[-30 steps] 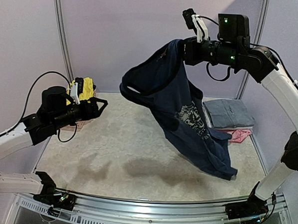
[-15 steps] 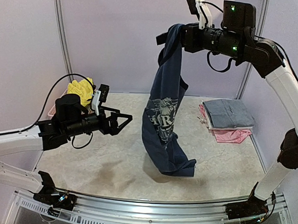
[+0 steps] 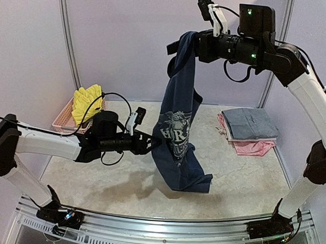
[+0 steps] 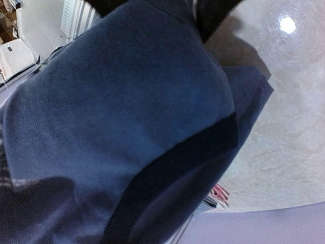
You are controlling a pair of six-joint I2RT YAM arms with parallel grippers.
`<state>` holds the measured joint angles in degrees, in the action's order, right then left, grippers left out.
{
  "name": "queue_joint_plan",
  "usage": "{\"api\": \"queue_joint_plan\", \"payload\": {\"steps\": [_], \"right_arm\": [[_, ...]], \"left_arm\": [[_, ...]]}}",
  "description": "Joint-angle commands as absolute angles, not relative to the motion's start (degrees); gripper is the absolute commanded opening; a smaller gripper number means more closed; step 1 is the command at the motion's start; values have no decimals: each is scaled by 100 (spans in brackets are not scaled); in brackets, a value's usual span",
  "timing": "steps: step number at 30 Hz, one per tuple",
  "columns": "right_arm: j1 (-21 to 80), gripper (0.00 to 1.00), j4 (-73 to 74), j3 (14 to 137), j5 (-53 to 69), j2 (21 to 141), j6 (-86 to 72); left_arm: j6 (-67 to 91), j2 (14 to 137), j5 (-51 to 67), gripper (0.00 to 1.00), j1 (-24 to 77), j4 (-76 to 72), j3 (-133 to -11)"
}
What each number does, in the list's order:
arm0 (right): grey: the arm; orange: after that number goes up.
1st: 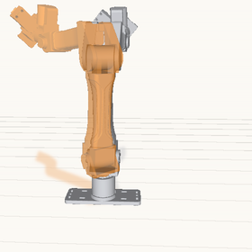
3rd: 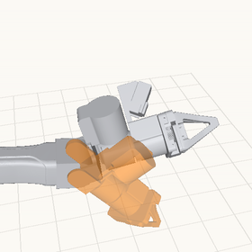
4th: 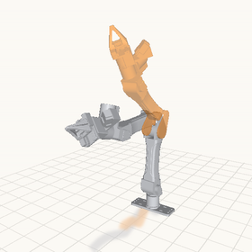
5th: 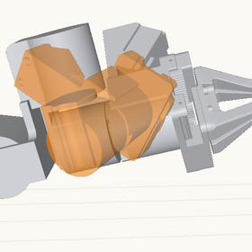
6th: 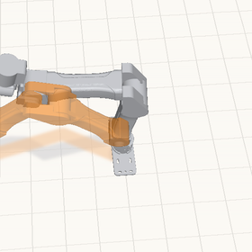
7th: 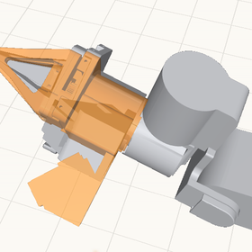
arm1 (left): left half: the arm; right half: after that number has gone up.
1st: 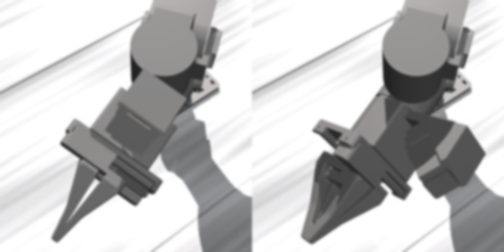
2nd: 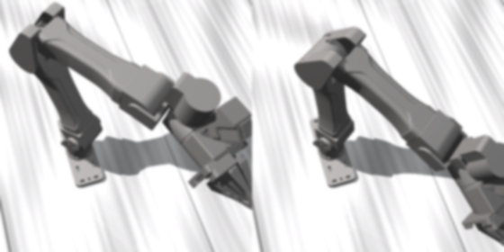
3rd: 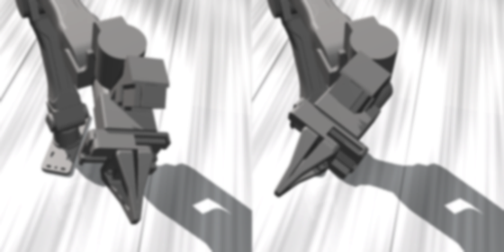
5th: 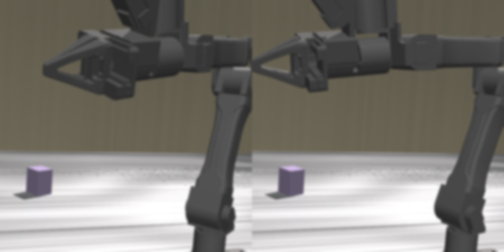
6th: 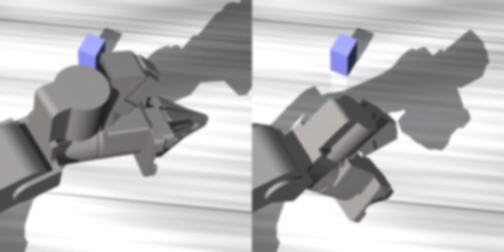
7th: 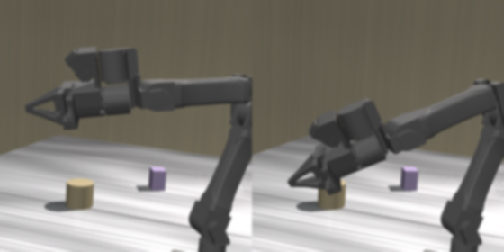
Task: Fold and stack the mixed laundry pile
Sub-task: Pick up the crumpled tank top from the center of the board.
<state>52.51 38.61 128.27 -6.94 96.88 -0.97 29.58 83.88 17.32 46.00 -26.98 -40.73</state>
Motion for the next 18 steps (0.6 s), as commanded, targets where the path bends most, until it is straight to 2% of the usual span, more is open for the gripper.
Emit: {"api": "queue_joint_plan", "payload": {"steps": [1, 6, 9, 13, 18], "right_arm": [[5286, 0, 3797, 12747, -893, 9555, 141], [5289, 0, 3882, 12377, -1495, 9345, 177], [5291, 0, 3733, 11663, -1737, 8940, 155], [5284, 1, 3336, 10694, -1690, 8133, 78], [5287, 2, 3421, 10289, -1536, 7533, -62]], "left_arm": [[3382, 8763, 2353, 2, 4689, -3415, -4319], [2933, 8152, 1753, 0, 4715, -2208, -4479], [2556, 7515, 1251, 0, 4742, -1144, -4659], [2199, 6660, 498, 0, 4764, 286, -4977], [1818, 5871, 25, 0, 4772, 1707, -5732]]}}
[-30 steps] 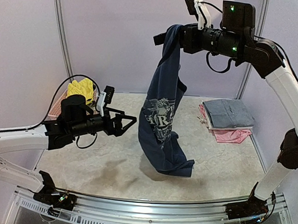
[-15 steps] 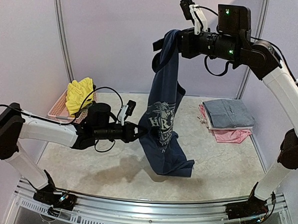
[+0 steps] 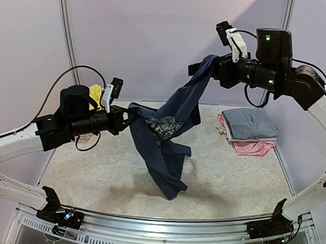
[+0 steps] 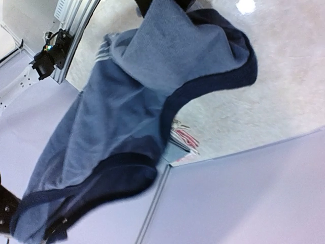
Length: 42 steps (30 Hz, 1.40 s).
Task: Fold and stack the mixed laundry pile
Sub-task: Pick up the crumpled tank top from the center of the board, then flatten out the crumpled tank top at the center of the board.
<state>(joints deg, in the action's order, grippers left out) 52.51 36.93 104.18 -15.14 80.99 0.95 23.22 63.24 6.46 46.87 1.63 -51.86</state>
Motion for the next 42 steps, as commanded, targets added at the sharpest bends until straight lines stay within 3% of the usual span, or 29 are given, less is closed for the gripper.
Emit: {"api": "queue_joint_plan", "payload": {"steps": [1, 6, 11, 14, 19, 21, 25, 30, 34, 42], "right_arm": [[5291, 2, 3465, 10258, -1522, 7409, -145], [5284, 4, 3844, 10209, -2044, 7165, -340], [5251, 7, 4455, 10169, -3286, 7582, -949], [4725, 8, 4619, 9802, -3131, 8007, -1323], [3866, 6, 4110, 8324, -2231, 8299, -1926], [3716, 7, 3796, 7788, -2066, 8357, -2054], [3468, 9, 3542, 7373, -1659, 8803, -2165], [3411, 11, 3447, 7348, -1565, 9256, -2164], [3414, 13, 3415, 7435, -1497, 9487, -2145], [3411, 13, 3469, 7406, -1605, 9569, -2110]], "left_arm": [[1715, 5768, -207, 0, 4772, 2014, -5975], [1149, 5883, -1037, 0, 4749, 3376, -7508], [636, 7036, -1131, 0, 4299, 3840, -8700], [645, 8130, -487, 0, 3632, 3879, -9168], [478, 11129, -121, 0, 3078, 4575, -11116], [430, 12281, -267, 4, 3059, 5048, -12037], [456, 13551, -482, 37, 3074, 5272, -12923], [464, 13196, -947, 69, 3164, 4775, -12057], [580, 12018, -1515, 85, 3241, 4283, -10572], [1192, 9766, -2182, 93, 3502, 3782, -7870]]}}
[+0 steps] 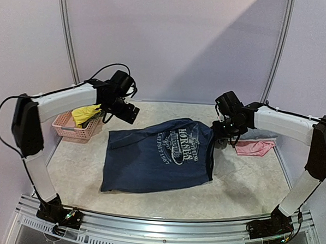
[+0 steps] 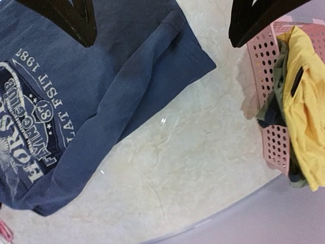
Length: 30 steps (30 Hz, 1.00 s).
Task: Fold and stack the mixed laundry pile
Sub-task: Flatten out the crumpled tank top at the center of the board.
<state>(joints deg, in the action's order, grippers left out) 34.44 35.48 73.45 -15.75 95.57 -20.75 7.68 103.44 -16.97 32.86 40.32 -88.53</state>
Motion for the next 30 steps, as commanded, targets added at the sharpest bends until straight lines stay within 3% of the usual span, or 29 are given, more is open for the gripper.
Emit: {"api": "queue_joint_plan", "payload": {"steps": [1, 11, 17, 25, 30], "right_arm": [[3415, 13, 3477, 7389, -1616, 9553, -2095], [3416, 14, 3454, 7083, -1515, 9208, -1996], [3414, 14, 3256, 6817, -1158, 8991, -2020], [3415, 17, 3249, 6458, -1141, 8729, -2009], [3411, 17, 3252, 6349, -1194, 8584, -2011]], "left_arm": [[1305, 9535, -2226, 92, 3591, 3761, -7541], [2219, 8170, -2205, 85, 3948, 2748, -4698], [2080, 8587, -2330, 79, 3761, 2085, -4779], [1851, 9439, -2050, 59, 3267, 1531, -5082], [1709, 9749, -1843, 54, 3043, 1277, -5303]]}}
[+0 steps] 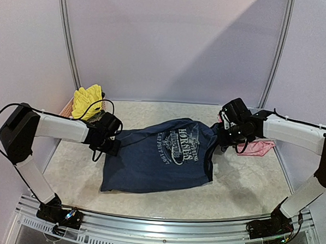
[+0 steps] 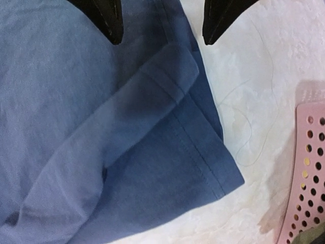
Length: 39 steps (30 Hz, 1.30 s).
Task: Fold and stack the mixed laundry pile
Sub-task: Flatten out the crumpled tank top at the center of the board.
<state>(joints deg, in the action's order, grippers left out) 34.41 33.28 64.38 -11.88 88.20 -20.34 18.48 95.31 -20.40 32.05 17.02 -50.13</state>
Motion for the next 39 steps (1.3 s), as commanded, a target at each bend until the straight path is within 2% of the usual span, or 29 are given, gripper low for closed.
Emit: {"api": "queue_joint_plan", "payload": {"steps": [1, 3, 5, 7, 12, 18, 24, 29, 30, 31, 32, 33, 35, 36, 38, 39], "right_arm": [[3410, 17, 3254, 6329, -1195, 8550, -2005], [3415, 17, 3252, 6304, -1195, 8507, -2004], [3418, 17, 3254, 6284, -1195, 8470, -2004], [3411, 17, 3255, 6253, -1210, 8443, -2002], [3417, 17, 3278, 6267, -1272, 8374, -2013], [3414, 18, 3410, 6498, -1452, 8282, -1974], [3409, 18, 3402, 6680, -1746, 8459, -1960], [3381, 20, 3274, 6750, -2006, 8741, -2002], [3352, 21, 3212, 6742, -2000, 8799, -2011], [3323, 22, 3195, 6760, -1989, 8896, -2019], [3290, 24, 3212, 6797, -1990, 8987, -2045], [3253, 28, 3240, 6844, -2011, 9135, -2063], [3218, 44, 3350, 6946, -2173, 9320, -2087], [3210, 51, 3446, 6992, -2276, 9395, -2096], [3207, 66, 3597, 7081, -2448, 9414, -2115], [3203, 71, 3663, 7119, -2494, 9394, -2134]], "left_arm": [[1676, 9807, -1832, 53, 3015, 1244, -5353], [1610, 9930, -1726, 47, 2958, 1135, -5429], [1532, 10042, -1544, 28, 2907, 1007, -5501], [1455, 10130, -1490, 1, 2877, 940, -5625], [1310, 10043, -1825, 0, 2812, 1253, -6235], [950, 10188, -1842, 0, 2562, 1970, -7749], [604, 11262, -1361, 0, 1982, 2426, -9663], [360, 12634, -1214, 0, 1679, 2987, -11423], [397, 12946, -1272, 5, 1599, 3157, -11770], [492, 13253, -1282, 20, 1517, 3366, -12134], [655, 13548, -1236, 44, 1437, 3706, -12534], [795, 13769, -1133, 58, 1367, 4012, -12896], [1040, 13676, -1082, 71, 1359, 4134, -12830], [1056, 13380, -1035, 75, 1396, 3874, -12370], [1083, 12654, -1156, 93, 1541, 3387, -11265], [1121, 12335, -1284, 95, 1617, 3323, -10910]]}}
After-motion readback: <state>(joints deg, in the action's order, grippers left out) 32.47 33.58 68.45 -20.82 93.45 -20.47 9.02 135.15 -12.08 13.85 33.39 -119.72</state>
